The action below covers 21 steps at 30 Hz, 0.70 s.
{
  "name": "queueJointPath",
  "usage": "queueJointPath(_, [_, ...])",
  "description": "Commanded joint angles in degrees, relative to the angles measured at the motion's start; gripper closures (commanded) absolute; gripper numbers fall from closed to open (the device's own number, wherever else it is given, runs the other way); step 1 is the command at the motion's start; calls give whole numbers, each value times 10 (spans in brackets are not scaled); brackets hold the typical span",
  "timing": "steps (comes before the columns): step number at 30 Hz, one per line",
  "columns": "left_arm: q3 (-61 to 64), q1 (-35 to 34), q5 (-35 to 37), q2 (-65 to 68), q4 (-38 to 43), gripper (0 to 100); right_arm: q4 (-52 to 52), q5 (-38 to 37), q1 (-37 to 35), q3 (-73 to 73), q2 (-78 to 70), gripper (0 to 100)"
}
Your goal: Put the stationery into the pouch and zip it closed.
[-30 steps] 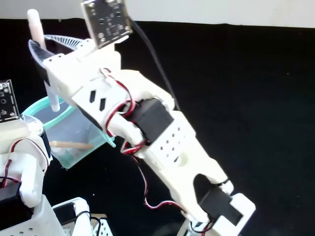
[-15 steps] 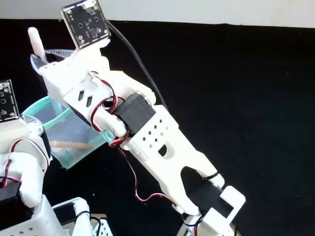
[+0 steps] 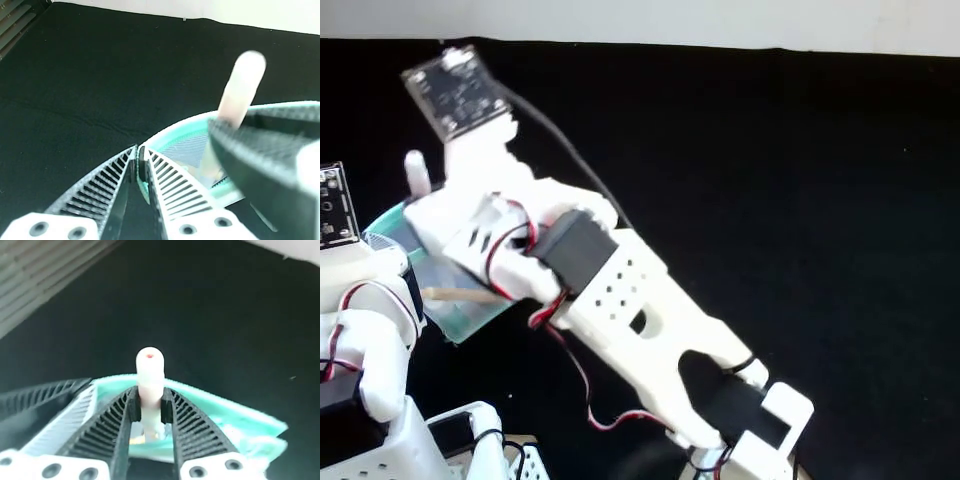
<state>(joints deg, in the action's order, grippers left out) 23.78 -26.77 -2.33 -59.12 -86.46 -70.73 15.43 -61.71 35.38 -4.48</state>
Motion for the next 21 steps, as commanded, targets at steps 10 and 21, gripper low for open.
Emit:
queueJointPath(10, [32, 8, -5, 5, -1, 994, -49, -95, -19, 25, 10, 759])
queueJointPath(21, [38, 8, -5, 1, -1, 994, -66, -95, -6, 51, 130, 759])
